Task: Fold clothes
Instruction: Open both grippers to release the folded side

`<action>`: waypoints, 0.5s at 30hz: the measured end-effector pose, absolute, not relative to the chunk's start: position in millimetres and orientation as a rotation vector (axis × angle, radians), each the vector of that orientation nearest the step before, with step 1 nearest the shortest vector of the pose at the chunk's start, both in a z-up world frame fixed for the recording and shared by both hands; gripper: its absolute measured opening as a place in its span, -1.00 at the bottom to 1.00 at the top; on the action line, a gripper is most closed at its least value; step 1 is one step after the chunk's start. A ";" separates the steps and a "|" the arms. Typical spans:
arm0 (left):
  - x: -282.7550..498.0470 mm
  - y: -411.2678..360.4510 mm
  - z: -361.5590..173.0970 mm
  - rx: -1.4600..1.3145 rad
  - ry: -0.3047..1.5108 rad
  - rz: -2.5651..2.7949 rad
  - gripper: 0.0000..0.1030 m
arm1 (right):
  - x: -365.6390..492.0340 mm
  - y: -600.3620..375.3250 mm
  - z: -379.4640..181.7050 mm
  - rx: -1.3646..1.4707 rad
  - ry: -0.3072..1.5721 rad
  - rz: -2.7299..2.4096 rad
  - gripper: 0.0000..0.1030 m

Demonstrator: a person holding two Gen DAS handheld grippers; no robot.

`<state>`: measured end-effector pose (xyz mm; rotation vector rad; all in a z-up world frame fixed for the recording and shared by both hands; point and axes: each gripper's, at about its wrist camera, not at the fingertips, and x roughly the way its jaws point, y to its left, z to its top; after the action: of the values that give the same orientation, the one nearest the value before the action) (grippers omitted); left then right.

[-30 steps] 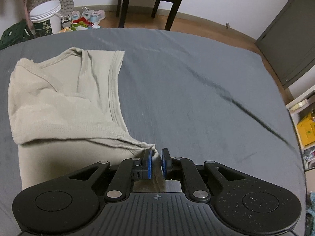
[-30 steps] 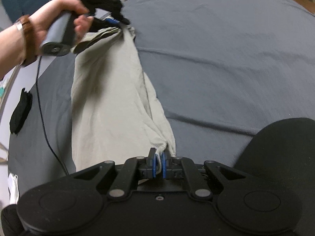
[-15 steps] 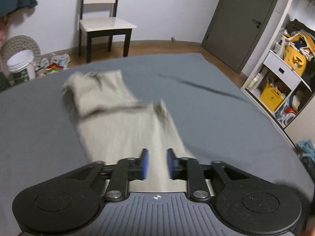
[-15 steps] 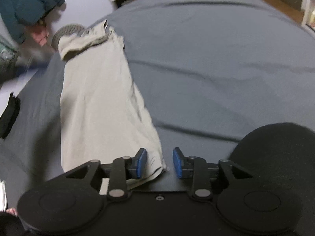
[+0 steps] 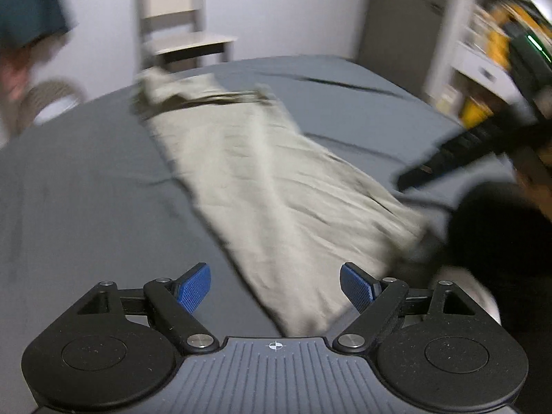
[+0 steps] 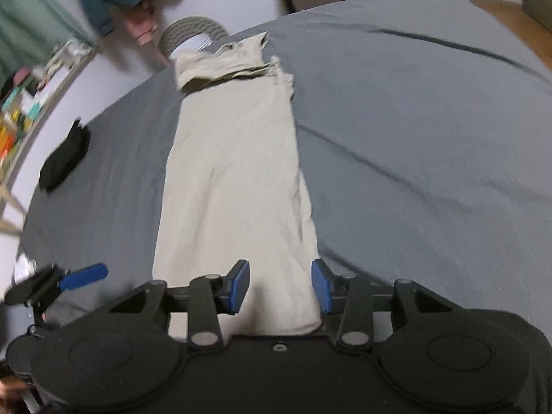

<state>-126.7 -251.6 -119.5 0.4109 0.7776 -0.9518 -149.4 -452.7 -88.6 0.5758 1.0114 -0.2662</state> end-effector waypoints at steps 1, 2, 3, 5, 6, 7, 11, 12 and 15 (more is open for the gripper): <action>-131.7 -256.2 -122.5 0.455 0.769 -0.951 0.60 | -150.0 -450.5 -92.8 0.572 1.030 -0.266 -0.33; -136.8 -260.8 -125.5 0.499 0.761 -0.950 0.60 | -150.5 -448.2 -96.9 0.568 1.048 -0.266 -0.42; -141.8 -265.4 -128.5 0.544 0.753 -0.948 0.60 | -148.2 -446.2 -101.1 0.564 1.064 -0.271 -0.46; -150.1 -273.0 -134.6 0.615 0.741 -0.935 0.60 | -143.2 -445.8 -106.8 0.576 1.084 -0.282 -0.46; -152.5 -275.3 -137.9 0.633 0.742 -0.920 0.60 | -140.9 -445.9 -108.6 0.572 1.089 -0.295 -0.48; -154.9 -277.7 -141.2 0.652 0.742 -0.905 0.60 | -137.2 -445.4 -111.8 0.552 1.107 -0.315 -0.51; -160.1 -282.8 -156.4 0.715 0.753 -0.864 0.22 | -128.2 -448.6 -125.2 0.534 1.168 -0.353 -0.78; -158.1 -282.3 -157.3 0.685 0.775 -0.868 0.14 | -127.9 -449.2 -125.4 0.535 1.172 -0.357 -0.83; -151.1 -278.8 -158.0 0.606 0.827 -0.870 0.04 | -134.5 -452.5 -126.8 0.557 1.175 -0.374 -0.84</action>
<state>-151.1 -278.8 -158.0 0.6064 0.8269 -0.8705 -134.5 -452.5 -126.8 0.5567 1.1749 -0.3741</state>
